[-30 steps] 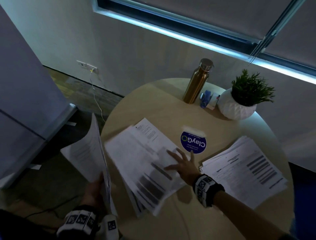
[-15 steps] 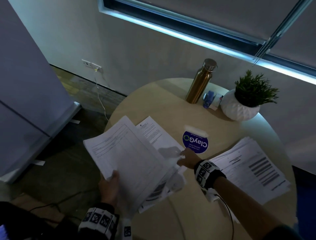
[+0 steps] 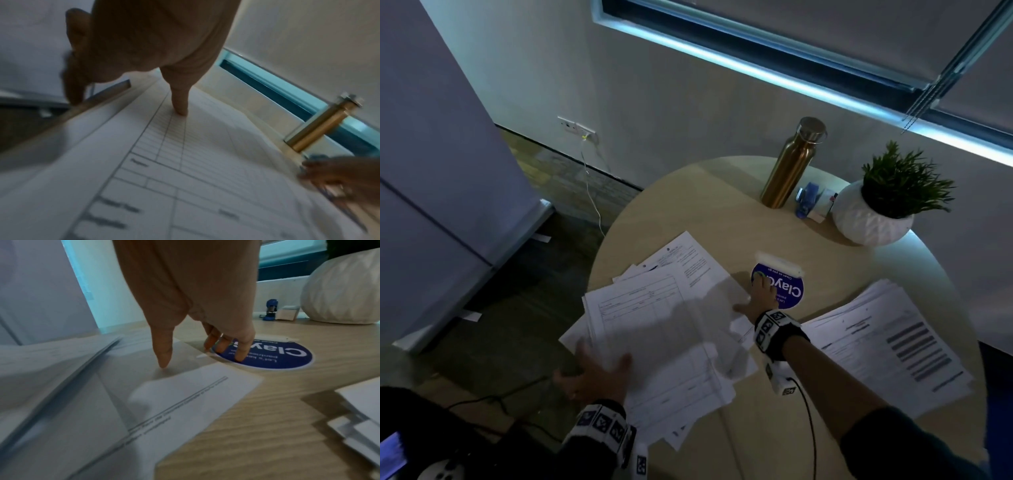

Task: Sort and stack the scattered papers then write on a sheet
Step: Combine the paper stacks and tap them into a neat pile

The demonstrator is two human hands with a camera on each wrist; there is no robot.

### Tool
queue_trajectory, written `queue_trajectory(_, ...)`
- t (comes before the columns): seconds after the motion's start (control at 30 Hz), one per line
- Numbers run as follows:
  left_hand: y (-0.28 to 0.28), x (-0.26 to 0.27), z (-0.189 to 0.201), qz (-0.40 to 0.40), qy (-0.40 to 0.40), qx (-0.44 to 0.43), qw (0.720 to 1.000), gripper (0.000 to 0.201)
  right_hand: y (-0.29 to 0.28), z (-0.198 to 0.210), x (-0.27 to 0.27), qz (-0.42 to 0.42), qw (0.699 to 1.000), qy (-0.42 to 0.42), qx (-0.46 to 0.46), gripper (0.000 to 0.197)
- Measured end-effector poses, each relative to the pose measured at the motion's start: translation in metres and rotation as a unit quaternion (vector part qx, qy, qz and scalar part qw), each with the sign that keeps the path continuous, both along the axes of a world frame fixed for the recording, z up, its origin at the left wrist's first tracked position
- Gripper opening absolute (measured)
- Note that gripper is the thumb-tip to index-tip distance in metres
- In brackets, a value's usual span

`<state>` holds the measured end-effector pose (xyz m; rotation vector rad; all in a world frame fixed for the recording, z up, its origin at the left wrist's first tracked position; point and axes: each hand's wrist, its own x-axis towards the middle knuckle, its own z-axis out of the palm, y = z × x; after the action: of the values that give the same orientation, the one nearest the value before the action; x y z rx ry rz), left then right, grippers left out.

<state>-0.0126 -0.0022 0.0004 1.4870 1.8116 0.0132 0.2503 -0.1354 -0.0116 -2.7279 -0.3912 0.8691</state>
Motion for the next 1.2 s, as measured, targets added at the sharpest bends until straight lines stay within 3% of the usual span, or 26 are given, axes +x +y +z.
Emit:
queue_trajectory(0.07, -0.001, 0.002, 0.005, 0.071, -0.048, -0.009, 0.996, 0.112, 0.007, 0.000, -0.005, 0.041, 0.999, -0.012, -0.025, 0.075)
queue_trajectory(0.13, 0.001, 0.002, -0.003, 0.101, -0.105, -0.013, 0.989, 0.108, 0.016, 0.001, -0.018, 0.096, 0.995, -0.019, -0.017, 0.051)
queue_trajectory(0.2, 0.003, -0.001, -0.020, 0.089, -0.139, -0.005, 0.986, 0.099, 0.024, 0.001, -0.038, 0.158, 0.987, 0.005, 0.010, 0.039)
queue_trajectory(0.27, 0.006, -0.004, -0.027, 0.027, -0.154, 0.020, 0.987, 0.096, 0.030, -0.002, -0.059, 0.195, 0.978, 0.060, 0.033, 0.039)
queue_trajectory(0.33, 0.009, -0.006, -0.030, -0.018, -0.187, 0.040, 0.981, 0.076, 0.033, -0.006, -0.077, 0.164, 0.977, 0.097, 0.093, 0.053)
queue_trajectory(0.4, 0.012, -0.007, -0.026, -0.055, -0.199, 0.058, 0.977, 0.065, 0.035, -0.006, -0.092, 0.048, 0.979, 0.110, 0.163, 0.065)
queue_trajectory(0.47, 0.013, -0.009, -0.026, -0.022, -0.177, 0.057, 0.982, 0.068, 0.036, -0.006, -0.105, -0.026, 0.982, 0.115, 0.150, 0.076)
queue_trajectory(0.53, 0.014, -0.016, -0.026, 0.024, -0.124, 0.005, 0.992, 0.083, 0.037, -0.007, -0.119, -0.015, 0.988, 0.123, 0.092, 0.084)
queue_trajectory(0.63, 0.021, -0.034, -0.039, -0.017, -0.074, -0.051, 0.996, 0.093, 0.033, -0.009, -0.135, -0.001, 0.981, 0.149, 0.126, 0.066)
queue_trajectory(0.77, 0.025, -0.046, -0.043, -0.099, -0.057, -0.003, 0.993, 0.064, 0.018, -0.001, -0.143, -0.061, 0.947, 0.204, 0.240, 0.025)
queue_trajectory(0.83, 0.022, -0.045, -0.035, -0.136, -0.125, 0.032, 0.982, 0.064, 0.007, 0.013, -0.142, -0.079, 0.934, 0.160, 0.310, 0.012)
queue_trajectory(0.9, 0.018, -0.036, -0.012, -0.161, -0.209, 0.075, 0.962, 0.070, -0.008, 0.033, -0.137, -0.111, 0.897, 0.118, 0.411, 0.013)
queue_trajectory(1.0, 0.009, -0.007, 0.046, -0.227, -0.329, 0.129, 0.908, 0.051, -0.036, 0.076, -0.125, -0.143, 0.825, 0.088, 0.540, 0.017)
queue_trajectory(1.1, 0.001, 0.019, 0.089, -0.281, -0.439, 0.087, 0.849, 0.042, -0.065, 0.114, -0.110, -0.127, 0.779, 0.060, 0.611, 0.027)
queue_trajectory(1.2, -0.005, 0.043, 0.093, -0.315, -0.415, 0.033, 0.853, 0.033, -0.077, 0.118, -0.095, -0.112, 0.805, 0.030, 0.582, 0.040)
